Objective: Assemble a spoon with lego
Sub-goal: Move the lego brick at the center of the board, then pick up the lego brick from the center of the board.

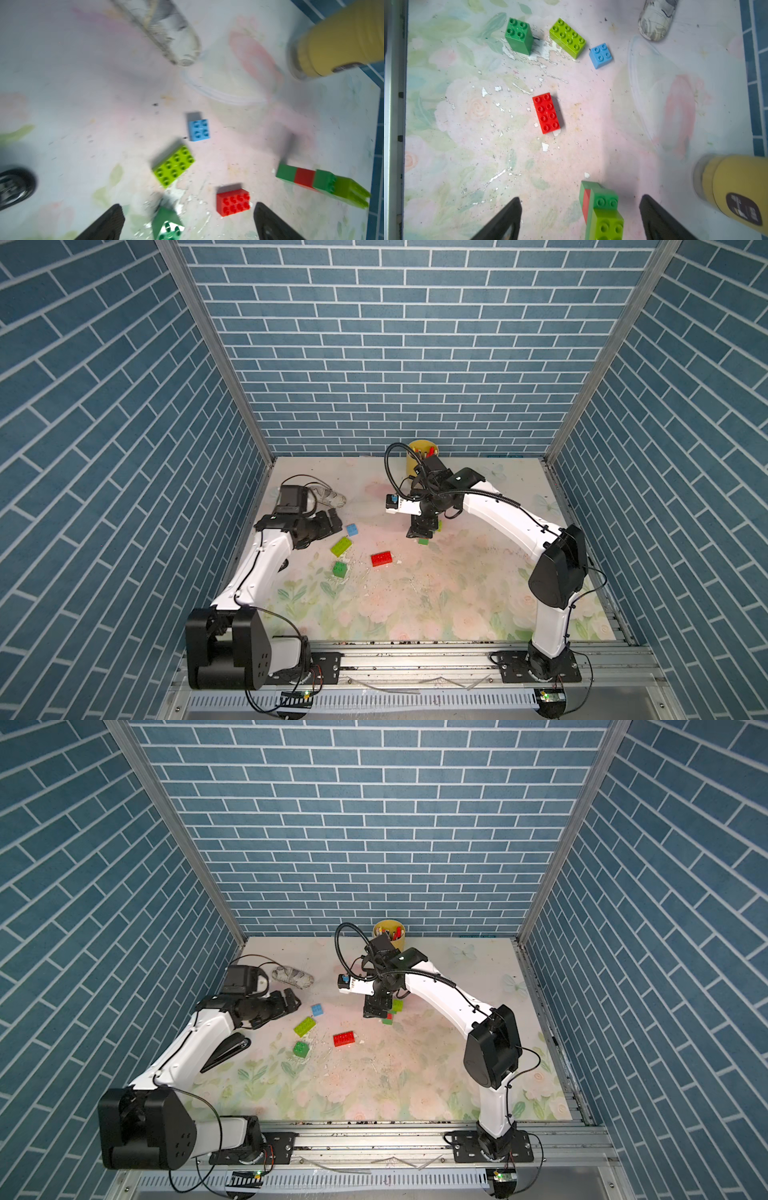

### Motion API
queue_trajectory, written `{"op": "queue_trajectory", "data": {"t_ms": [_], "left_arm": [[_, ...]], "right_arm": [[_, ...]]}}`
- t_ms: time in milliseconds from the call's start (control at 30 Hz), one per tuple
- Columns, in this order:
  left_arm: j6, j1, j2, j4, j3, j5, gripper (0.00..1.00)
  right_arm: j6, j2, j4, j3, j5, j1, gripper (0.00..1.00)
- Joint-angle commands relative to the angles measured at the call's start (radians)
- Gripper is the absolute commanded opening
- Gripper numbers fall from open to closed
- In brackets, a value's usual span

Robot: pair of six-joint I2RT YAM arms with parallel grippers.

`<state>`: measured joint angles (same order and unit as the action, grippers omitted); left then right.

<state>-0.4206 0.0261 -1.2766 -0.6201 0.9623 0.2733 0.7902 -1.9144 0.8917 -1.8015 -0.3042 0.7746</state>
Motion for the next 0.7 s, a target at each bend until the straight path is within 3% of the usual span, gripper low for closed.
{"op": "queue_trajectory", "data": {"t_ms": [0, 133, 667], "left_arm": [[0.028, 0.089, 0.056, -0.064, -0.055, 0.032, 0.99], [0.039, 0.154, 0.059, -0.06, -0.087, 0.071, 0.99], [0.046, 0.175, 0.062, -0.039, -0.114, 0.108, 0.99]], "right_arm": [[0.021, -0.052, -0.085, 0.028, -0.081, 0.039, 0.87], [0.021, -0.142, -0.181, 0.05, -0.062, 0.1, 0.83], [0.04, -0.353, -0.246, -0.003, -0.036, 0.175, 0.65]]}}
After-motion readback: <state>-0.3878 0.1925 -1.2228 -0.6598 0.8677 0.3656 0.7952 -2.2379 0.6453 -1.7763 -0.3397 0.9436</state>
